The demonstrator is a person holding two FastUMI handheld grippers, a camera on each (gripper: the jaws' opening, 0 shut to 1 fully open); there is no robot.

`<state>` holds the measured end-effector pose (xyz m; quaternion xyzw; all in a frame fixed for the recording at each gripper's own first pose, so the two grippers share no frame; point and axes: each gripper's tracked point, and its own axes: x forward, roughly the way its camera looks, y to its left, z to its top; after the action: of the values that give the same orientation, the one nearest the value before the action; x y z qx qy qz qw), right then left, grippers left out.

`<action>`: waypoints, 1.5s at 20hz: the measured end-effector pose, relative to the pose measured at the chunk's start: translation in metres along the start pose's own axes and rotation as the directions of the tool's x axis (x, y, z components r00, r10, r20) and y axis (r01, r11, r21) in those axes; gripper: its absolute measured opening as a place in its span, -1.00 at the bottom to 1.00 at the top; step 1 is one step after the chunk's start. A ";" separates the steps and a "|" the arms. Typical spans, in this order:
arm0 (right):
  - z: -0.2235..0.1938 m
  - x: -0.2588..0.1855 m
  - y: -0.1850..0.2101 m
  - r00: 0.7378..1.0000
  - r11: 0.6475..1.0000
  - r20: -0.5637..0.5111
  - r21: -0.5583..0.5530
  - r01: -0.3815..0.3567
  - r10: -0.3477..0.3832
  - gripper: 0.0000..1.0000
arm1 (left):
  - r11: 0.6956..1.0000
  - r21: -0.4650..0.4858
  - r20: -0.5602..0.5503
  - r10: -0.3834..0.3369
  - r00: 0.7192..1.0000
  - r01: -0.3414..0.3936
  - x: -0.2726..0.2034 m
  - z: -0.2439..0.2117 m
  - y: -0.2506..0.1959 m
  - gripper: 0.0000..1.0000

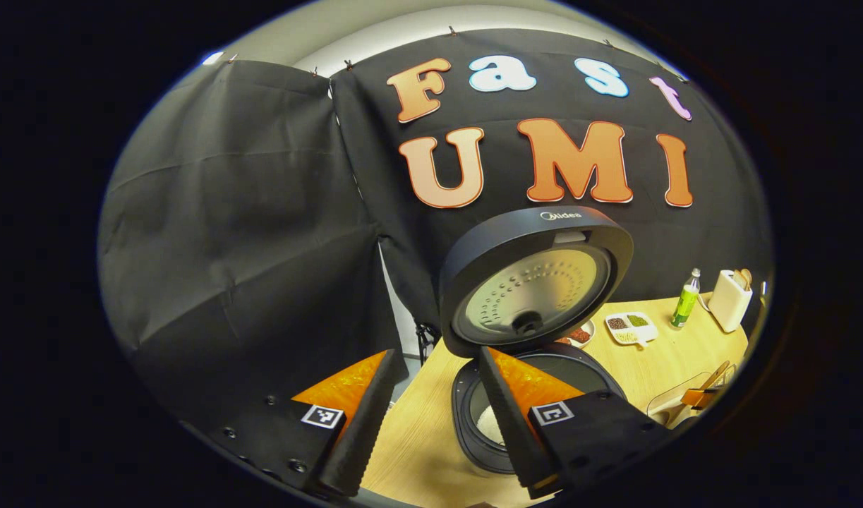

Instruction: Close the left gripper, press the button to open the rice cooker; take a wooden spoon from the chopstick holder with the right hand, scoop a spoonful of rice and pour it into the rice cooker, then put the wooden spoon back into the chopstick holder.

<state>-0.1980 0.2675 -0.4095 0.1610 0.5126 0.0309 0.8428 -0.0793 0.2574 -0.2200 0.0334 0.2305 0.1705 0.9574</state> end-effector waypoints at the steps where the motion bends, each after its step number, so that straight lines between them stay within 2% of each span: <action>1: -0.001 0.000 0.002 1.000 1.000 -0.008 0.006 -0.014 0.014 -0.82 | 1.000 -0.002 -0.003 0.003 1.000 -0.003 0.000 -0.001 0.001 0.52; 3: -0.004 -0.002 0.012 0.998 0.998 -0.032 0.026 -0.055 0.056 -0.82 | 1.000 -0.009 -0.007 0.004 1.000 -0.004 0.003 -0.001 0.002 0.52; 4: -0.004 -0.003 0.017 0.996 0.996 -0.044 0.034 -0.080 0.081 -0.82 | 1.000 -0.010 -0.008 0.007 1.000 -0.007 0.002 -0.002 0.003 0.64; 7: -0.008 -0.002 0.026 0.986 0.986 -0.079 0.085 -0.140 0.147 -0.82 | 1.000 -0.024 -0.019 0.013 1.000 -0.013 0.002 -0.004 0.006 0.63; 9: -0.010 0.002 0.028 0.973 0.967 -0.112 0.181 -0.180 0.203 -0.82 | 0.999 -0.031 -0.028 0.017 0.999 -0.018 0.002 -0.006 0.008 0.63; 10: -0.012 0.004 0.027 0.965 0.954 -0.126 0.228 -0.197 0.230 -0.82 | 0.999 -0.034 -0.030 0.018 0.999 -0.019 0.001 -0.007 0.008 0.52; 12: -0.011 0.009 0.026 0.956 0.930 -0.133 0.298 -0.214 0.262 -0.82 | 0.999 -0.031 -0.031 0.019 0.999 -0.020 0.001 -0.007 0.008 0.52; 13: -0.011 0.010 0.026 0.951 0.921 -0.134 0.317 -0.225 0.278 -0.82 | 0.999 -0.028 -0.030 0.020 0.999 -0.021 0.002 -0.006 0.008 0.64; 14: -0.012 0.010 0.028 0.946 0.914 -0.135 0.328 -0.239 0.296 -0.82 | 0.999 -0.025 -0.030 0.019 0.999 -0.019 0.000 -0.006 0.007 0.64; 15: -0.012 0.010 0.029 0.939 0.905 -0.139 0.343 -0.251 0.314 -0.81 | 1.000 -0.025 -0.027 0.016 0.999 -0.017 0.001 -0.004 0.005 0.52; 17: -0.010 0.014 0.032 0.930 0.880 -0.132 0.392 -0.268 0.343 -0.89 | 1.000 -0.022 -0.024 0.012 1.000 -0.012 -0.001 -0.001 0.003 0.52; 18: -0.011 0.013 0.029 0.927 0.873 -0.135 0.406 -0.270 0.349 -0.82 | 1.000 -0.020 -0.021 0.011 1.000 -0.011 -0.001 -0.001 0.001 0.64; 25: -0.008 0.018 0.013 0.898 0.780 -0.111 0.549 -0.301 0.425 -0.82 | 1.000 -0.018 -0.018 0.001 1.000 -0.001 -0.003 0.004 -0.009 0.63; 26: -0.008 0.017 0.010 0.895 0.767 -0.104 0.565 -0.304 0.433 -0.82 | 1.000 -0.017 -0.019 0.002 1.000 -0.002 -0.003 0.005 -0.010 0.52; 29: -0.002 0.014 -0.003 0.885 0.716 -0.080 0.623 -0.315 0.459 -0.82 | 1.000 -0.013 -0.017 -0.001 1.000 0.001 -0.003 0.008 -0.015 0.51; 30: 0.002 0.014 -0.007 0.882 0.693 -0.070 0.648 -0.315 0.466 -0.82 | 1.000 -0.011 -0.014 -0.001 1.000 0.001 -0.003 0.009 -0.018 0.64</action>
<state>-0.1906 0.2634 -0.4227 0.5296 0.5406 0.0587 0.6510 -0.0725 0.2398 -0.2129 0.0271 0.2362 0.1715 0.9561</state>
